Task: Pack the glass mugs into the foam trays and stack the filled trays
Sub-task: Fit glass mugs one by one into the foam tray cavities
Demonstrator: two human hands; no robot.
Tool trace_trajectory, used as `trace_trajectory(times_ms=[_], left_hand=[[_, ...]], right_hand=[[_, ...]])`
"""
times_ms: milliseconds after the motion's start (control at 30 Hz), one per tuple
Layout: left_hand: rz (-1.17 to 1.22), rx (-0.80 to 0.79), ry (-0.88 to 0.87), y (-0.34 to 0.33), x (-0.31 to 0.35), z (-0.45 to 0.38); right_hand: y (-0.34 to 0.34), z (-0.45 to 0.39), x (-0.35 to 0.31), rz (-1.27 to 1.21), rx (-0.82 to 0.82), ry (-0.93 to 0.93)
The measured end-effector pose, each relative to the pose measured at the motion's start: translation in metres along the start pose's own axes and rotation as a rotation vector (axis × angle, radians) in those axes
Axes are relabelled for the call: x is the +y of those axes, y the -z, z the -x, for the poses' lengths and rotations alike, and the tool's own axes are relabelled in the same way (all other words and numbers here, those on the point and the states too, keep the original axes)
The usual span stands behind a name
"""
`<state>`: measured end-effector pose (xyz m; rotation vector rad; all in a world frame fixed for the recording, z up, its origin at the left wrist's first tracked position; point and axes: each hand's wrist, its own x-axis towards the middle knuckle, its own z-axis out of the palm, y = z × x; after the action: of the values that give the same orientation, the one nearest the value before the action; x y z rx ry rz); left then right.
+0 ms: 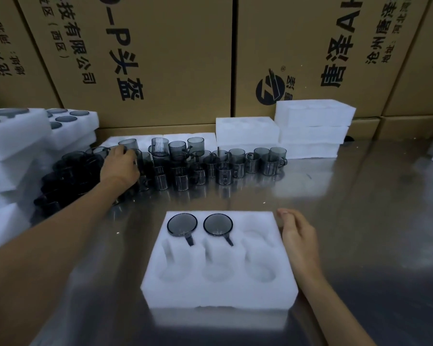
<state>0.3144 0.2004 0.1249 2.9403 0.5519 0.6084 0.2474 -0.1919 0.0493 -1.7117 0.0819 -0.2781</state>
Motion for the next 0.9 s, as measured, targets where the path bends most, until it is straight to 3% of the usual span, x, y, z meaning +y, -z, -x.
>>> trace_trajectory(times_ms=[167, 300, 400, 500, 600, 733, 900], left_hand=[[0.291, 0.063, -0.05, 0.005, 0.012, 0.019], [0.53, 0.126, -0.213, 0.03, 0.041, 0.06], [0.673, 0.081, -0.345, 0.048, 0.072, 0.101], [0.847, -0.085, -0.408, 0.06, 0.101, 0.138], [1.001, -0.361, -0.493, 0.073, 0.126, 0.159], [1.113, -0.604, -0.588, 0.083, 0.148, 0.173], [1.517, -0.817, -0.396, 0.079, 0.164, 0.183]], right_hand=[[0.0, 0.001, -0.002, -0.014, 0.0, 0.015], [0.003, 0.005, -0.007, -0.023, 0.003, 0.01], [0.007, 0.007, -0.011, -0.049, 0.007, -0.002], [0.012, 0.011, -0.018, -0.12, -0.003, 0.008], [0.02, 0.015, -0.029, -0.181, -0.069, 0.039], [0.033, 0.017, -0.048, -0.258, -0.318, 0.115], [0.048, 0.017, -0.058, -0.542, -0.624, 0.008]])
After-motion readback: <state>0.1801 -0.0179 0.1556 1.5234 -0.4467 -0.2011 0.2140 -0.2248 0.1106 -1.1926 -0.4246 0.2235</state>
